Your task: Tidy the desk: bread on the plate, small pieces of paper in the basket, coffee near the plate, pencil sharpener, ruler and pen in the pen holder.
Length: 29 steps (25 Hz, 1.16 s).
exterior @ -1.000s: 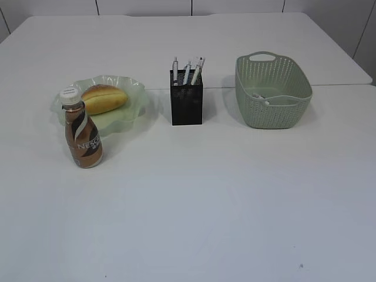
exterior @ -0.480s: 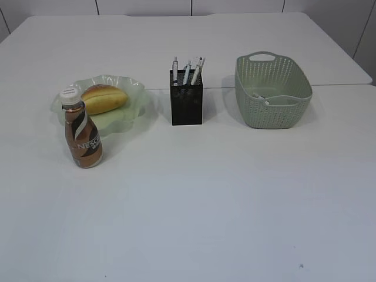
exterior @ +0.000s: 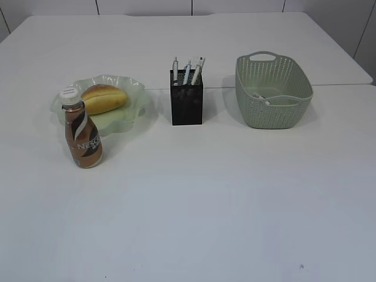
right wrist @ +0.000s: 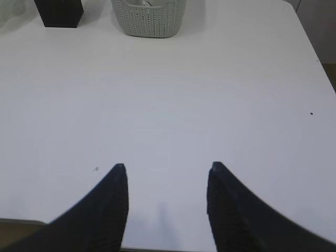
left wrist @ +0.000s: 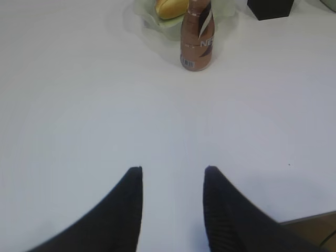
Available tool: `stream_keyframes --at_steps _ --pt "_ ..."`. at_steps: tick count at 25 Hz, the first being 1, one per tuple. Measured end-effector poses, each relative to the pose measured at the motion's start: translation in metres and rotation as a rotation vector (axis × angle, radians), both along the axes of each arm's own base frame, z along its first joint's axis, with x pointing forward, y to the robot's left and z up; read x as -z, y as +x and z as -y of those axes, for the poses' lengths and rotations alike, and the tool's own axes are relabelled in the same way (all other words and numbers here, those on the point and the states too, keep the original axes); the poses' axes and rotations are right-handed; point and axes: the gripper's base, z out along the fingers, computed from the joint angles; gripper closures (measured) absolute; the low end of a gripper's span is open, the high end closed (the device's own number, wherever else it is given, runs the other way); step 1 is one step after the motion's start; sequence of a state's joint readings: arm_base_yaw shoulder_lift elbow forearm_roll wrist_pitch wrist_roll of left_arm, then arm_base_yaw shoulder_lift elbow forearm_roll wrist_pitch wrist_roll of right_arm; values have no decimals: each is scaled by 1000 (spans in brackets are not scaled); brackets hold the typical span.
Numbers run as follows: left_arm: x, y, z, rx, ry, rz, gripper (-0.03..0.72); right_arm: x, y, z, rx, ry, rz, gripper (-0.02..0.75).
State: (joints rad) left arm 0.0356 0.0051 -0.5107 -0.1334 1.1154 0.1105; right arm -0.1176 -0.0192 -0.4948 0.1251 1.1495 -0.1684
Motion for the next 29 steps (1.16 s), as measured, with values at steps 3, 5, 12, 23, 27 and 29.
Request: stream_keyframes --at_steps 3,5,12,23,27,29 --pt "0 0 0 0 0 0 424 0 0 0 0 0 0 344" --pt "0 0 -1 -4 6 0 431 0 0 0 0 0 0 344" --pt "0 0 -1 -7 11 0 441 0 0 0 0 0 0 344" --pt "0 0 -1 -9 13 0 441 0 0 0 0 0 0 344" --pt "0 0 -1 -9 13 0 448 0 0 0 0 0 0 344" --pt "0 0 -1 -9 13 0 449 0 0 0 0 0 0 344"
